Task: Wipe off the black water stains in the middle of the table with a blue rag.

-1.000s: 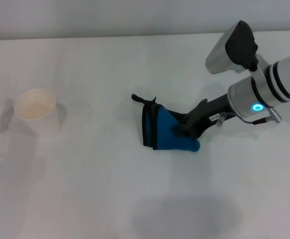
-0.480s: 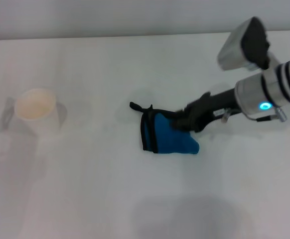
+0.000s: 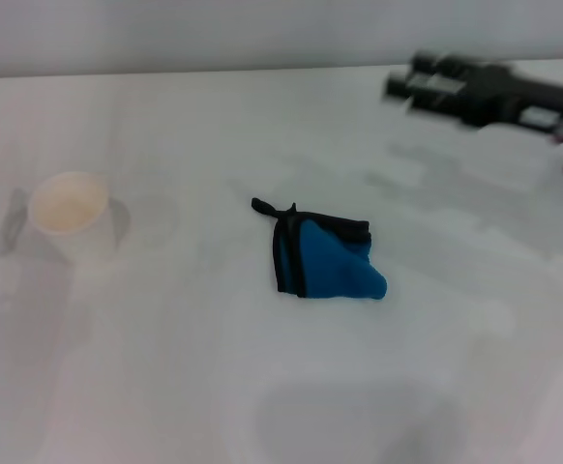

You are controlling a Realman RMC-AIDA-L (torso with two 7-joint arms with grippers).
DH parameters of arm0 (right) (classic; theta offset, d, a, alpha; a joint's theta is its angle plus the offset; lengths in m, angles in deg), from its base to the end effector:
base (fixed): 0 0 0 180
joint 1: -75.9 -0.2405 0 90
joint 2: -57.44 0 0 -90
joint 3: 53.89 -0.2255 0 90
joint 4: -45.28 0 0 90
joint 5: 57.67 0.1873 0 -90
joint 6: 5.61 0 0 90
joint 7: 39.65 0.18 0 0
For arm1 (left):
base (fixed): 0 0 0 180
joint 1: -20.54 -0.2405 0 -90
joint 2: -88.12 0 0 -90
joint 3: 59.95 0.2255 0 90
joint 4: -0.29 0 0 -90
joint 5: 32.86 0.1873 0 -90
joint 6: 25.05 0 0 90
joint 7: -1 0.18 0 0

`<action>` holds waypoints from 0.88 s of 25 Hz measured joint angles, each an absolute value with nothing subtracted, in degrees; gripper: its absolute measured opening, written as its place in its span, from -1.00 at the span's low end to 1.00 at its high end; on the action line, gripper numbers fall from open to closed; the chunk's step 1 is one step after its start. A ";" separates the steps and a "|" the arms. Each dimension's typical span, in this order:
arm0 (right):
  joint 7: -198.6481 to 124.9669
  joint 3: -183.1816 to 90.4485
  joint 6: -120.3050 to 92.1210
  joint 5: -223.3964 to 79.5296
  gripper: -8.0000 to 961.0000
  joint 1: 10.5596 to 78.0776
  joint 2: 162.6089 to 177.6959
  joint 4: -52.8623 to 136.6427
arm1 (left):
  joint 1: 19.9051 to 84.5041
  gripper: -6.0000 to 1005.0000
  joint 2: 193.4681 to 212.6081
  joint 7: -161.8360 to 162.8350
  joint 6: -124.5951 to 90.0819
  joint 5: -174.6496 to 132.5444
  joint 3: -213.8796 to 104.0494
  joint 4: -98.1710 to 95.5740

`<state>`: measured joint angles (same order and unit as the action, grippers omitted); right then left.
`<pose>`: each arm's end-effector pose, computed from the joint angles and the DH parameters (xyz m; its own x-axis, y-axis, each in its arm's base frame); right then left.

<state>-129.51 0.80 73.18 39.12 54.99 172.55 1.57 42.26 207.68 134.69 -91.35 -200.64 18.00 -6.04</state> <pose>0.2111 0.3365 0.0415 0.5607 -0.3408 -0.7546 -0.6758 -0.7150 -0.1792 -0.3078 0.3291 0.0153 0.2991 0.1059 0.9483 0.9482 -0.1448 -0.2829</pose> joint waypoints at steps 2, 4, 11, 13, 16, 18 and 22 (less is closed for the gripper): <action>-135.34 -4.76 77.40 45.47 0.58 55.38 172.58 7.25 | 42.45 0.78 207.67 134.74 -91.13 -200.64 18.01 -6.04; -141.86 -10.20 80.27 49.71 0.68 55.65 172.59 12.41 | 42.63 0.78 207.65 134.77 -90.88 -200.64 18.00 -6.04; -175.39 -25.27 83.96 60.49 0.78 57.33 172.81 32.03 | 42.88 0.78 207.57 137.01 -90.62 -200.64 17.99 -6.04; -181.43 -27.34 81.59 60.70 0.81 58.10 172.75 33.98 | 43.00 0.78 207.52 137.35 -90.62 -200.64 17.98 -6.03; -186.86 -29.50 76.96 60.73 0.82 58.81 172.76 35.81 | 43.25 0.78 207.49 137.71 -90.62 -200.64 17.95 -6.04; -189.10 -30.06 73.02 60.74 0.82 58.99 172.80 36.54 | 43.55 0.78 207.47 137.88 -90.61 -200.64 17.94 -6.03; -191.17 -30.98 64.88 60.82 0.82 57.96 172.90 36.79 | 44.11 0.78 207.38 137.91 -90.04 -200.64 17.92 -6.03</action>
<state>-191.17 -30.98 64.88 60.82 57.96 172.90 36.79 44.11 207.38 137.91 -90.04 -200.64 17.92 -6.03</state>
